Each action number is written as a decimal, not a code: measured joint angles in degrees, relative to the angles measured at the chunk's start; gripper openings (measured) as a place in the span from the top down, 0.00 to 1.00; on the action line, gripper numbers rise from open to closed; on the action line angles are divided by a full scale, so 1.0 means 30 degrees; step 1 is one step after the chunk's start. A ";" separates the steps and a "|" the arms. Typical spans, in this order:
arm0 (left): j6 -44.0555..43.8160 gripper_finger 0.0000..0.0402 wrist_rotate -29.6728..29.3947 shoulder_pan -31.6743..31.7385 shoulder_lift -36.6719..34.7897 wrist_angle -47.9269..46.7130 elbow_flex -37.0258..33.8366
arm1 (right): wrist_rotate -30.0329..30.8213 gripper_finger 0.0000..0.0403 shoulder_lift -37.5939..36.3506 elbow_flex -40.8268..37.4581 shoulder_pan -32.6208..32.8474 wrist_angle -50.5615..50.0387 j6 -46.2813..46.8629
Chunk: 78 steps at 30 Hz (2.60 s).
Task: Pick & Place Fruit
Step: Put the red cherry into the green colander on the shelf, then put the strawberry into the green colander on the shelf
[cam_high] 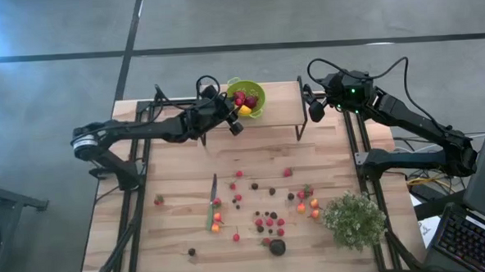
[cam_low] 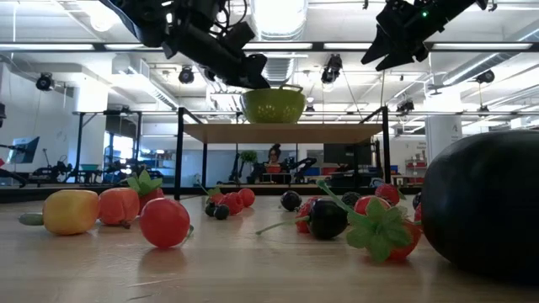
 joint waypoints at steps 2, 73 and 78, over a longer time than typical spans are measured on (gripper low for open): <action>0.0000 0.65 -0.0005 0.0000 -0.0052 -0.0060 -0.0007 | 0.0000 0.10 0.0000 0.0000 0.0000 -0.0007 -0.0006; -1.0639 0.53 0.5751 -1.1298 -0.6213 -3.2274 0.4445 | 0.0000 0.10 0.0007 0.0000 0.0000 -0.1137 -0.0066; -1.2633 0.53 0.6995 -1.2003 -0.6243 -3.2747 0.3530 | 0.0000 0.10 0.0007 0.0000 0.0015 -0.1122 -0.0066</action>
